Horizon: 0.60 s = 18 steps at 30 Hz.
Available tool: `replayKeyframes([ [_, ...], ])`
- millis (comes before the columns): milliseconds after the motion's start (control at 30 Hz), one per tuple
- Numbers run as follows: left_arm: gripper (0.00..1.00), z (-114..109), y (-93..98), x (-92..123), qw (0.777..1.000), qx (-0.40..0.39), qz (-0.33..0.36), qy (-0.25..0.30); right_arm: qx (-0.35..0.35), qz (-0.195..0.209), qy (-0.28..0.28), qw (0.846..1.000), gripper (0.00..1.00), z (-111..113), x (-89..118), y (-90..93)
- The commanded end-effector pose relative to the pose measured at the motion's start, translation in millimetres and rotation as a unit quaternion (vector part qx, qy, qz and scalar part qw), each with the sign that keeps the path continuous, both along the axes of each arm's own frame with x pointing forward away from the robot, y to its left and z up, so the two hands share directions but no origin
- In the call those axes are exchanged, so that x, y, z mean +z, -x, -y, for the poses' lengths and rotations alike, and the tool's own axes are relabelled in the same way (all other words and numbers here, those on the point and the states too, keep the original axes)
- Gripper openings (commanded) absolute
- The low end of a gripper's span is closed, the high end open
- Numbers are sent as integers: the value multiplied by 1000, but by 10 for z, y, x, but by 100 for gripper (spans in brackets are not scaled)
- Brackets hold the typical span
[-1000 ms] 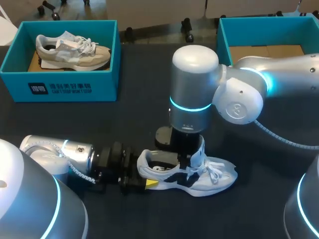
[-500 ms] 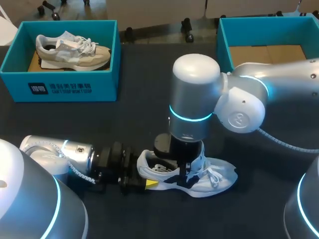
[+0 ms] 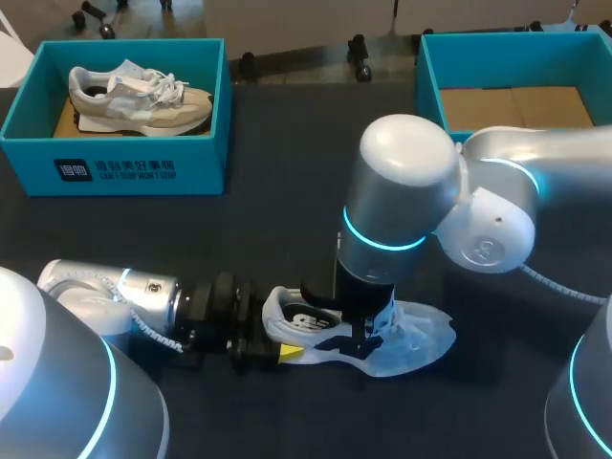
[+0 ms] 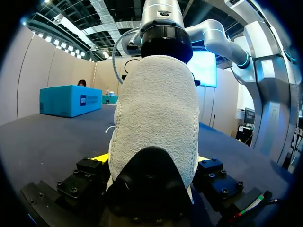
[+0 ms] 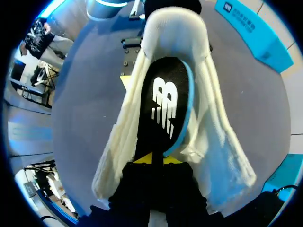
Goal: Take the shoe out of the shoebox, open the shoe tongue, remove and reinsert the insole, then place the shoe into the shoebox
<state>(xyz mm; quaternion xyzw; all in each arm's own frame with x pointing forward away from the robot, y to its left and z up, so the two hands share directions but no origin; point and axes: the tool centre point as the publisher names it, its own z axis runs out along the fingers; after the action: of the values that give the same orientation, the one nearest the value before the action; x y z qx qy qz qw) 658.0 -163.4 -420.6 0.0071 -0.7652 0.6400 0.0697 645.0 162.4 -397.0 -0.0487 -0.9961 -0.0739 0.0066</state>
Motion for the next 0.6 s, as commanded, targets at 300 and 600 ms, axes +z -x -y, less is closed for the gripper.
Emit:
replayKeyframes([
  [300, 0, 19, -20, -19, 1000, 1, 0, -1, 9, 82, -67, 994, 0, 134, 212, 20],
  [600, 0, 19, -20, -19, 1000, 1, 0, -1, 2, 129, -113, 985, 0, 232, 269, 17],
])
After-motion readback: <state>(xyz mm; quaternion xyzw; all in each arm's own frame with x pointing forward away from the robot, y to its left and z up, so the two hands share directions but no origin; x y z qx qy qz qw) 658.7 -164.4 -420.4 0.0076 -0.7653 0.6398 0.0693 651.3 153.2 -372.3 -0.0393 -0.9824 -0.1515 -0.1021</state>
